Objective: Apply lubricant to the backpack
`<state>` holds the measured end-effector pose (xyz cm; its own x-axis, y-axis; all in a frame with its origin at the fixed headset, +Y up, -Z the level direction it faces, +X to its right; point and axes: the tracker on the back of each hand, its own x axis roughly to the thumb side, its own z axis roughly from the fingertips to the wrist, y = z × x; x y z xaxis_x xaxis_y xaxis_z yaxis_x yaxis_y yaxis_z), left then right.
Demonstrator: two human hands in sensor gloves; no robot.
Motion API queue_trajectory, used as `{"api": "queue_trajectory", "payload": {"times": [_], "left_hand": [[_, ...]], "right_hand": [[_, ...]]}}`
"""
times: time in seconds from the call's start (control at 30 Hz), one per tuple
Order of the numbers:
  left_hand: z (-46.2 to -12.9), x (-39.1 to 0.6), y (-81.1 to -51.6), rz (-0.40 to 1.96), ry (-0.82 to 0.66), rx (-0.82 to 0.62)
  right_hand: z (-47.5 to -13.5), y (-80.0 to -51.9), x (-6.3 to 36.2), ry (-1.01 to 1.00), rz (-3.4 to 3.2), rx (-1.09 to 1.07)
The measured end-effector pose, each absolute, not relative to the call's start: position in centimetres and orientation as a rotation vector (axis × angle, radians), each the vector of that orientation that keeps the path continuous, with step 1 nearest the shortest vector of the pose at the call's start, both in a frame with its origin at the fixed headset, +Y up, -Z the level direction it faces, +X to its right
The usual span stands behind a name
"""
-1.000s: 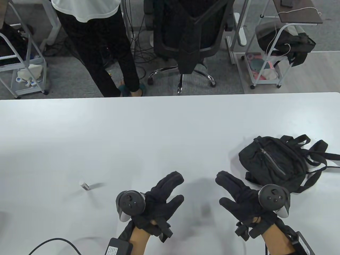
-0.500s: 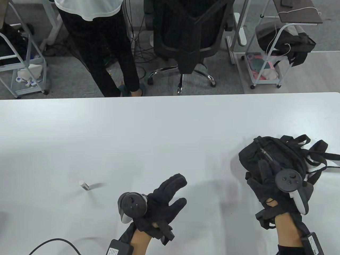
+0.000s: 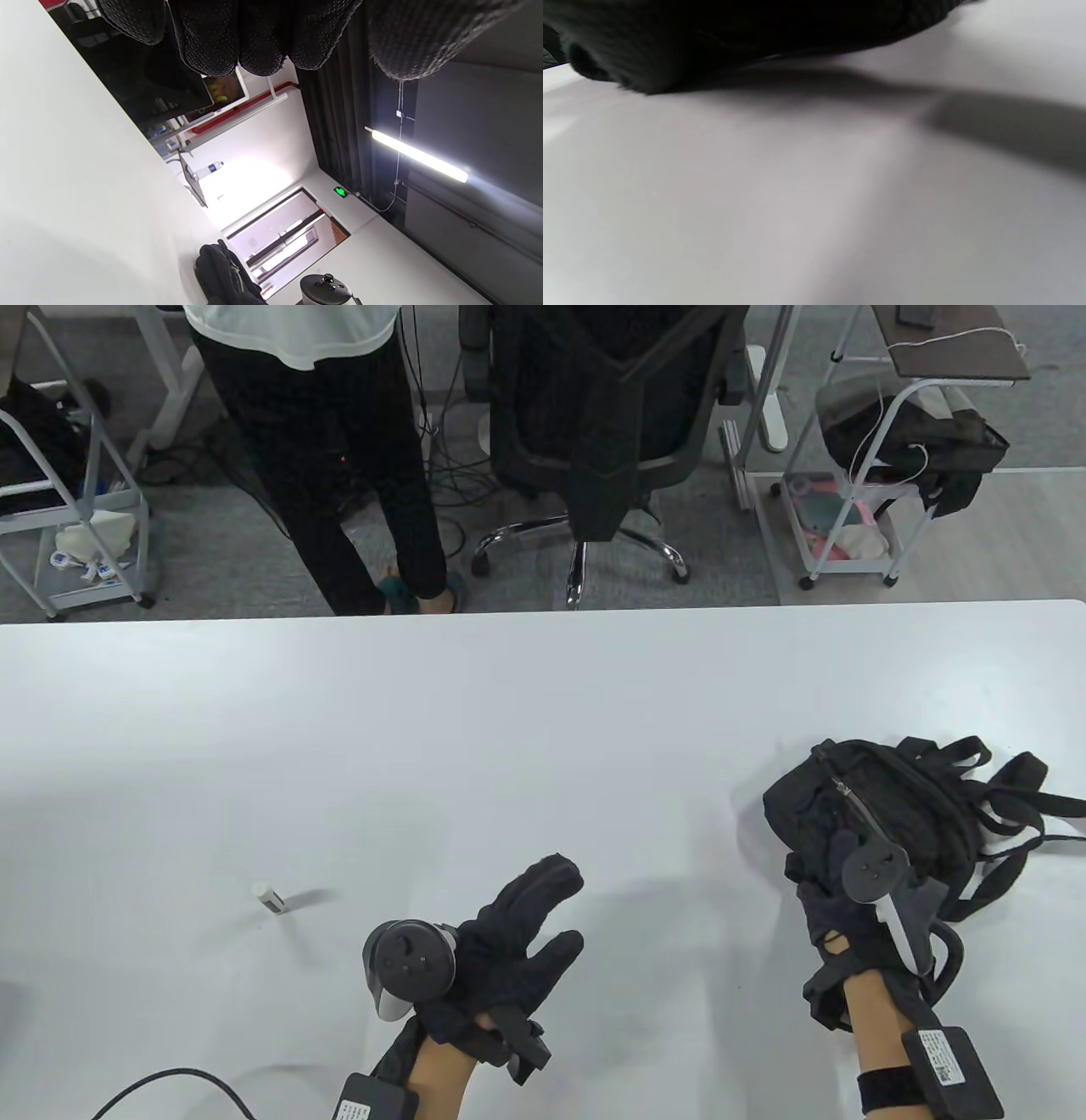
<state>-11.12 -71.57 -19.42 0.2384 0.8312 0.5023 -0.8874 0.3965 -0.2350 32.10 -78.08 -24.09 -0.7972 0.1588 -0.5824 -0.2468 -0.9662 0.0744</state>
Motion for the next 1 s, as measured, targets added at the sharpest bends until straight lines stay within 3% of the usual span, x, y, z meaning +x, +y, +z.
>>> {"api": "queue_trajectory", "payload": {"times": [0.2,0.4,0.57,0.77,1.0], "left_hand": [[-19.6,-11.5,-71.8,1.206,-0.593,0.107],[-19.6,-12.2,-71.2,1.224,-0.585,0.147],[-19.3,-12.8,-70.6,1.239,-0.583,0.183],[-19.2,-13.5,-70.0,1.262,-0.572,0.236],[-19.1,-14.1,-69.7,1.243,-0.554,0.266]], "right_hand": [[-23.9,-77.1,32.1,-0.038,2.841,-0.899],[-23.2,-74.8,31.0,-0.233,2.777,-0.740],[-22.3,-72.3,27.2,-0.369,2.789,-0.460],[-21.4,-69.7,20.2,-0.349,2.793,-0.028],[-19.3,-71.7,13.2,-0.336,2.790,0.457]]}}
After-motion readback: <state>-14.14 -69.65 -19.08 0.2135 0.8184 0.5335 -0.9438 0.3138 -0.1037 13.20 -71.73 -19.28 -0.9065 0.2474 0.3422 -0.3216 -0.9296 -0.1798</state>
